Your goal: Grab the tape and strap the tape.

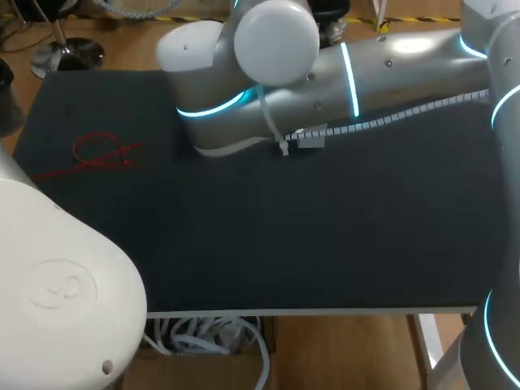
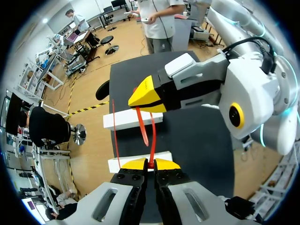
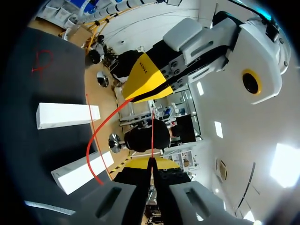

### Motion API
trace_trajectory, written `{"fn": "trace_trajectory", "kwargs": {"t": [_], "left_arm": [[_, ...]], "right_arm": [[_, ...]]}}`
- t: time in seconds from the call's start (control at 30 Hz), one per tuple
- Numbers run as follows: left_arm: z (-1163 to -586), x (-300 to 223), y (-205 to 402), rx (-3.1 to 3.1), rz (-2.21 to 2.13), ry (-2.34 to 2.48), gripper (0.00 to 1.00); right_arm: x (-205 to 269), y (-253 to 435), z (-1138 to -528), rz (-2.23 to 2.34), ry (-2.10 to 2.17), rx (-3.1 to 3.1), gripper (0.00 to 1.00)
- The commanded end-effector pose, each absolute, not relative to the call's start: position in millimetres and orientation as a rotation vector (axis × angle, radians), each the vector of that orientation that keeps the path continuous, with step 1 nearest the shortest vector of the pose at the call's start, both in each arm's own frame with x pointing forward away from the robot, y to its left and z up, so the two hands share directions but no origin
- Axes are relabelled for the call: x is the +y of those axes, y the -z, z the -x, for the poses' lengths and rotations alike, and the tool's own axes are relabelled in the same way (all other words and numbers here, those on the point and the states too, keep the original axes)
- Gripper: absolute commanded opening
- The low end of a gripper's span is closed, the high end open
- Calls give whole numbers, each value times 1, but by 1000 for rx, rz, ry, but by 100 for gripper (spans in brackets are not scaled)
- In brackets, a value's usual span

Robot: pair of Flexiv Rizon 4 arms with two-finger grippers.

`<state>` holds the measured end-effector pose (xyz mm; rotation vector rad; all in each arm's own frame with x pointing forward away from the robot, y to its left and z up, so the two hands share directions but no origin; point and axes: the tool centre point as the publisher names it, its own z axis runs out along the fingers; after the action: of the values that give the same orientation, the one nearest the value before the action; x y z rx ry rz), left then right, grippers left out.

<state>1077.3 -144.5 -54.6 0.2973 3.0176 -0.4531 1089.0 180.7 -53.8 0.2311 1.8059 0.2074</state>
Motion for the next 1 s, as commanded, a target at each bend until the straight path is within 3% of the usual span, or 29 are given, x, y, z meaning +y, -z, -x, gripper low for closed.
{"fn": "trace_trajectory", "kwargs": {"t": [0.03,1.0], "left_arm": [[-1078,-145,54,3021,-296,446,0],[-1078,-145,54,3021,-296,446,0]], "right_arm": [[186,50,-1091,-238,-181,1818,0],[198,51,-1086,-225,-145,1831,0]]}}
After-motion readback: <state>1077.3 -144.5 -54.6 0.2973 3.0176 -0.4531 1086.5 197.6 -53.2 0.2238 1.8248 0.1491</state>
